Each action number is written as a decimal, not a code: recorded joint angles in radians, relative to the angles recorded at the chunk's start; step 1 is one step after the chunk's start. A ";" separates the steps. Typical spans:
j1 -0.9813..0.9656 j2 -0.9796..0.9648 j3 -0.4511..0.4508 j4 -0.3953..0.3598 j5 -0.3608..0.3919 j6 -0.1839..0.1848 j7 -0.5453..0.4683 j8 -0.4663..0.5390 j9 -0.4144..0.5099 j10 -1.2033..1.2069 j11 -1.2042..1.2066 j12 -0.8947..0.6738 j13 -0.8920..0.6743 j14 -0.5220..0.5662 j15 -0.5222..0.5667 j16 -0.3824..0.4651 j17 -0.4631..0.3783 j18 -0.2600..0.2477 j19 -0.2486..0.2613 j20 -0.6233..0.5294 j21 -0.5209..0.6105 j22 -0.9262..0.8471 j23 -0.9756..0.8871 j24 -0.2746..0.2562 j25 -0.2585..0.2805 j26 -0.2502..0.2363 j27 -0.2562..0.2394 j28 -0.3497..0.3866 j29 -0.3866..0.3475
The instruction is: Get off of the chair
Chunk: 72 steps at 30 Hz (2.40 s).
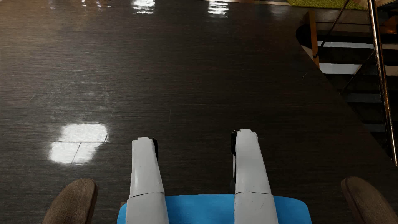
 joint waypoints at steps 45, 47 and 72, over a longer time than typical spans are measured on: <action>-0.521 -0.480 0.022 -0.099 -0.019 0.061 -0.039 0.044 0.372 -0.171 -0.180 -1.378 -1.129 -0.075 -0.117 0.580 -0.749 -0.008 0.078 -1.174 0.756 -1.303 -1.434 0.049 0.254 -0.295 -0.302 0.589 -0.396; -0.426 -0.377 0.022 -0.099 -0.004 0.059 -0.014 0.020 0.341 -0.327 -0.340 -1.249 -1.050 -0.042 -0.089 0.492 -0.648 0.006 0.052 -1.061 0.704 -1.155 -1.293 0.094 0.192 -0.296 -0.286 0.518 -0.336; 1.143 1.283 0.050 -0.129 0.108 0.003 0.356 -0.231 -0.483 -1.798 -1.944 -0.079 -0.094 0.187 0.203 -0.033 0.015 0.109 -0.026 -0.097 0.099 0.065 0.061 0.034 0.034 -0.085 -0.039 0.069 0.007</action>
